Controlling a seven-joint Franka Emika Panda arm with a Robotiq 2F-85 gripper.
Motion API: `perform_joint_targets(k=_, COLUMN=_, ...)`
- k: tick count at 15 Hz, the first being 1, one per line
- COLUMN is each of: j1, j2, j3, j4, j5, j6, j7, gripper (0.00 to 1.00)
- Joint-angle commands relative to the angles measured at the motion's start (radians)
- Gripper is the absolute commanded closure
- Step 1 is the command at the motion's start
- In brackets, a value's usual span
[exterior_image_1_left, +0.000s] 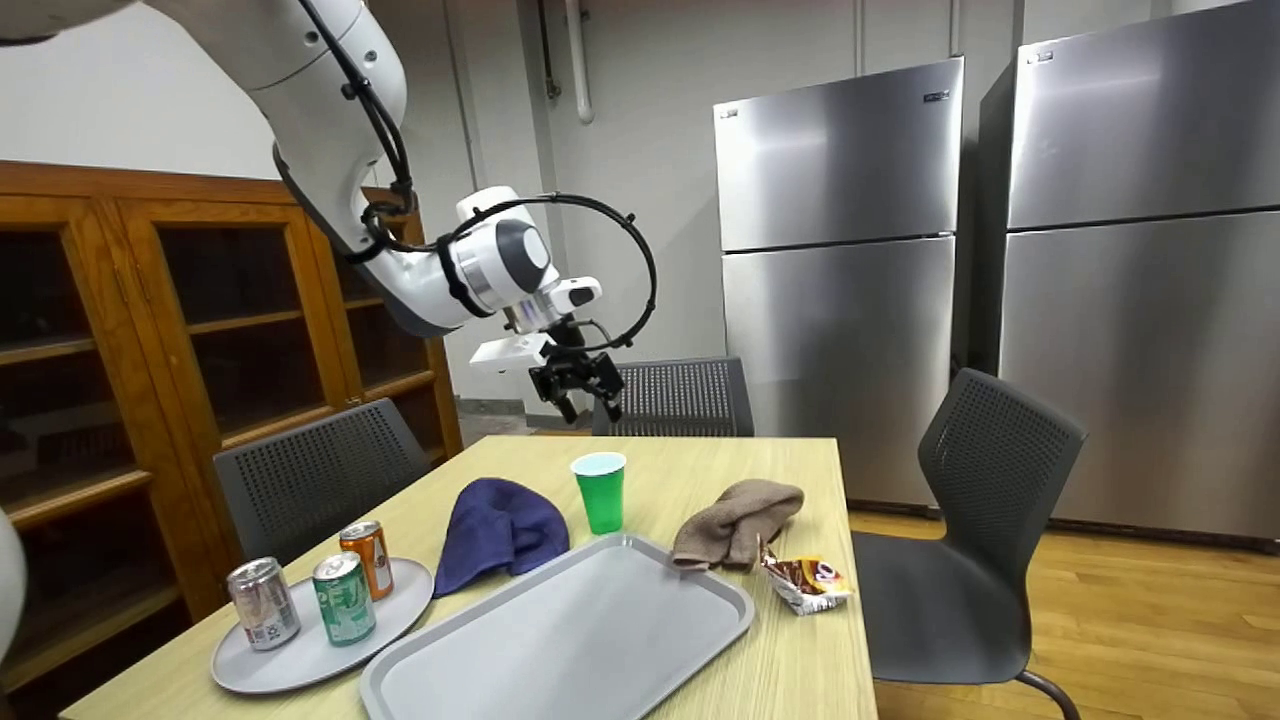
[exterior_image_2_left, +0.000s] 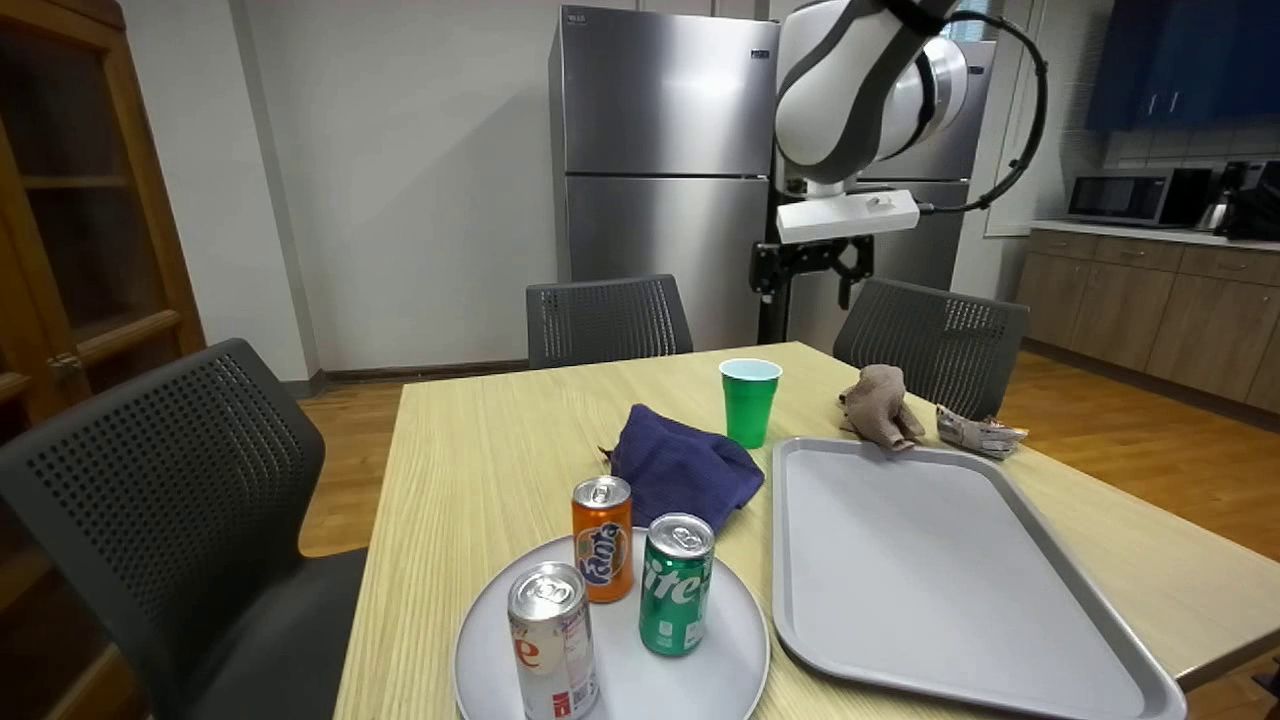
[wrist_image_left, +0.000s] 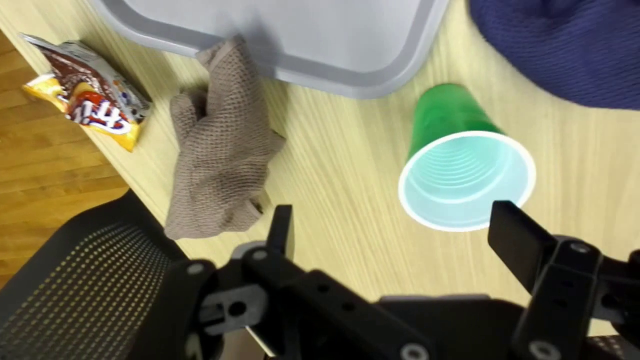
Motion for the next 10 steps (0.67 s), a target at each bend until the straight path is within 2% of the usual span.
perform_joint_targets(k=1, j1=0.029, j2=-0.048, j3=0.064, j4=-0.031, j5=-0.037, j6=-0.005, j7=0.024, gripper=0.0)
perform_joint_targets(k=10, j1=0.1, j2=-0.023, j3=0.206, j4=0.0, j5=-0.017, j6=-0.016, j7=-0.024, gripper=0.0)
